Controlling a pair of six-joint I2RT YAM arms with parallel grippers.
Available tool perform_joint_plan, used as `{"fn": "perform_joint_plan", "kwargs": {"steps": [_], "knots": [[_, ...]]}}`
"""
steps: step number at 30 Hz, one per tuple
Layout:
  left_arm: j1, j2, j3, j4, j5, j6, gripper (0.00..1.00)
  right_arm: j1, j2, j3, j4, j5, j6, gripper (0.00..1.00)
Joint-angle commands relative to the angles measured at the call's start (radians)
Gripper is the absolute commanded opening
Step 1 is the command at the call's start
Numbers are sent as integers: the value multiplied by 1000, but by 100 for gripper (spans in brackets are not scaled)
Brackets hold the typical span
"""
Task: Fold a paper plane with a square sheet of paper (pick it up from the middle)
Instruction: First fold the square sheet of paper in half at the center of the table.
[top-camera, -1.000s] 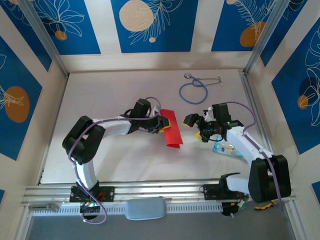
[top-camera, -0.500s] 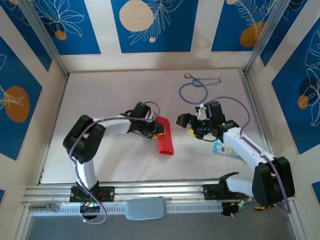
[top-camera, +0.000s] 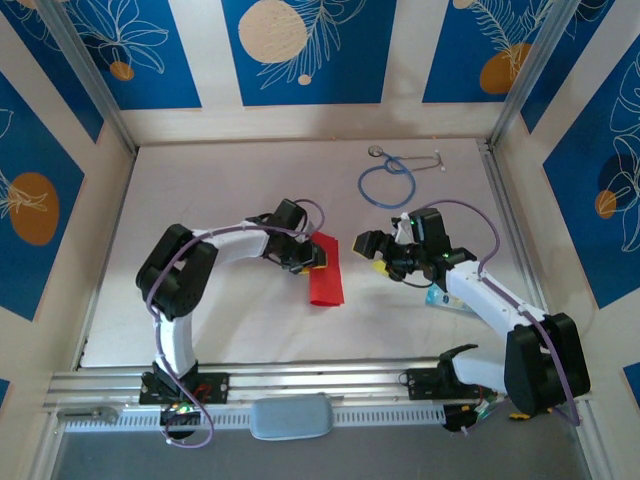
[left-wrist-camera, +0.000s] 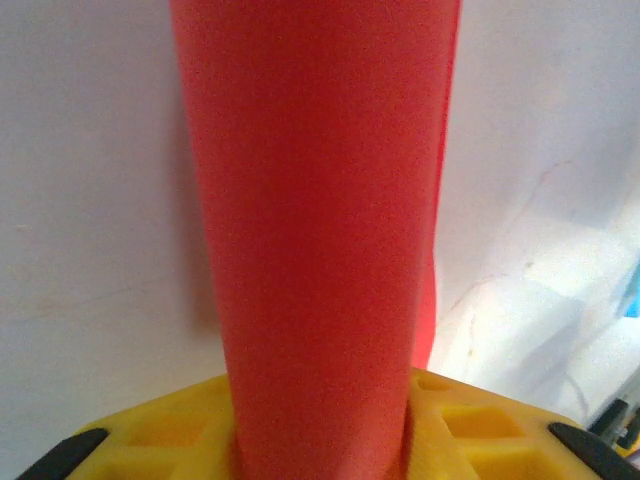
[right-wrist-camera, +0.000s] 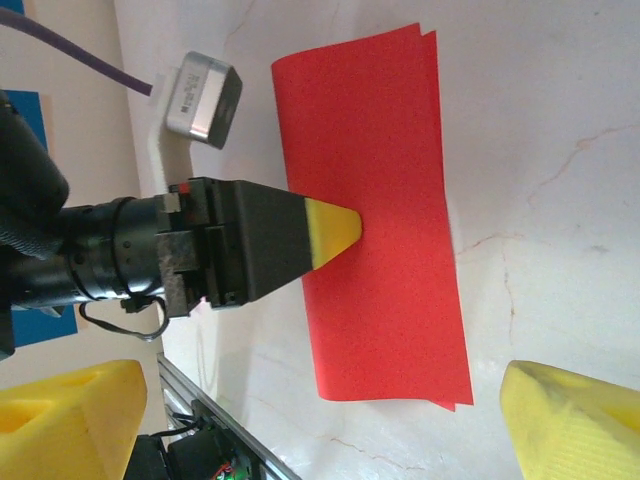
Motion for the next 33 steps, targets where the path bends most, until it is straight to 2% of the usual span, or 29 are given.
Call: {"fn": "perform_joint_plan", "kwargs": {"steps": [1, 5, 11, 18, 23, 30, 33], "knots": [[10, 23, 37, -55, -29, 43, 37, -1, -2, -9, 30, -34, 7, 90], [9, 44, 58, -61, -13, 52, 38, 0, 8, -19, 39, -29, 11, 87], [8, 45, 73, -101, -46, 78, 41, 6, -5, -44, 46, 32, 22, 84], [0, 18, 72, -128, -100, 85, 53, 13, 9, -51, 65, 22, 34, 84], [-9, 15, 78, -149, -131, 94, 55, 39, 29, -55, 93, 77, 55, 81], [-20, 4, 80, -159, -157, 104, 59, 82, 89, -68, 173, 109, 102, 71], [-21, 0, 82, -175, -179, 111, 59, 95, 117, -78, 222, 101, 124, 61]]}}
